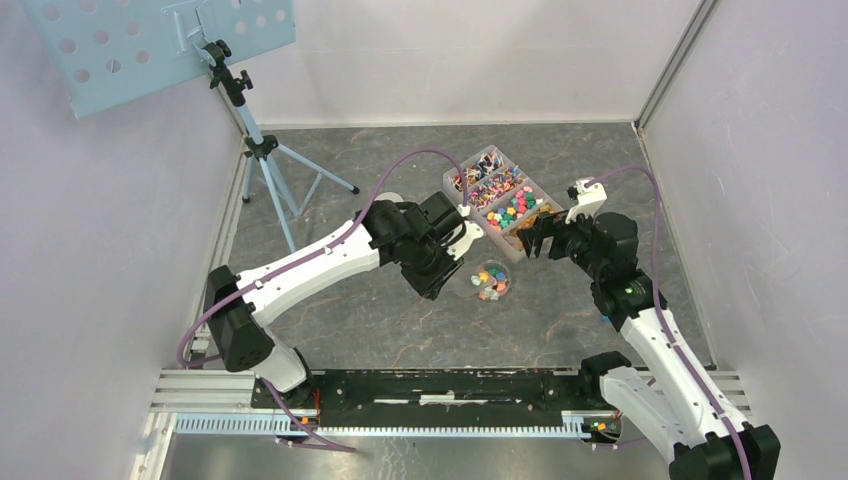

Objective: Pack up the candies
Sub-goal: Place the fake candies in the packing bottle.

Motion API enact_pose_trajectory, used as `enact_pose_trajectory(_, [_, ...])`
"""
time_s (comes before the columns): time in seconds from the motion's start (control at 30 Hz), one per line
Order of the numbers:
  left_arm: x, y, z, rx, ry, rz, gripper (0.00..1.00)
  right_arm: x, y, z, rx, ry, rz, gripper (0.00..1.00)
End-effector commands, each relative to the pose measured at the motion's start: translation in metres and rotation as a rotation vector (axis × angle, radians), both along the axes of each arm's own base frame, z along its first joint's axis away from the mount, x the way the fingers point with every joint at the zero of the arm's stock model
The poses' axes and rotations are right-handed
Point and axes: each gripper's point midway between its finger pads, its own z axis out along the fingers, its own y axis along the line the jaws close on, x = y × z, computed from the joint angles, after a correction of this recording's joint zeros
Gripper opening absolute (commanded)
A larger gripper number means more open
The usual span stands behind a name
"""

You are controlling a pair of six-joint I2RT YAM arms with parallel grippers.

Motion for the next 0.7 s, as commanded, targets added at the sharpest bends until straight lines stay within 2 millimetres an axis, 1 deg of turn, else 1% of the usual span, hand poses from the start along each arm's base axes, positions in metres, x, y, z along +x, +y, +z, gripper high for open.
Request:
enact_pose_trajectory(0.0, [0.0016,-0.0090,0.0112,-0.030,-0.009,0.011,0.02,0.0024,0.0036,0.0098,0.003,-0.052,0.020,0.90])
enact_pose_trajectory(0.13, [0.0021,-0.0099,0.0124,-0.032,-0.013,0.010,0.02,0.0024,0.0042,0.0127,0.006,-0.059,0.022,0.90])
enact_pose_trajectory(0.37, [0.0025,-0.0096,0.0180,-0.032,-0.019,0.009,0.02,0.0039,0.0054,0.0076,0.004,-0.046,0.026,0.91])
enact_pose_trajectory(0.57, [0.0023,-0.0057,0.0208,-0.008,-0.016,0.018,0.02,0.0046,0.0064,0.0079,0.009,-0.046,0.030,0.91])
enact_pose_trajectory(0.67, [0.0043,-0.0008,0.0174,0.027,-0.019,0.026,0.02,0.0046,0.0065,0.0073,0.010,-0.045,0.029,0.91])
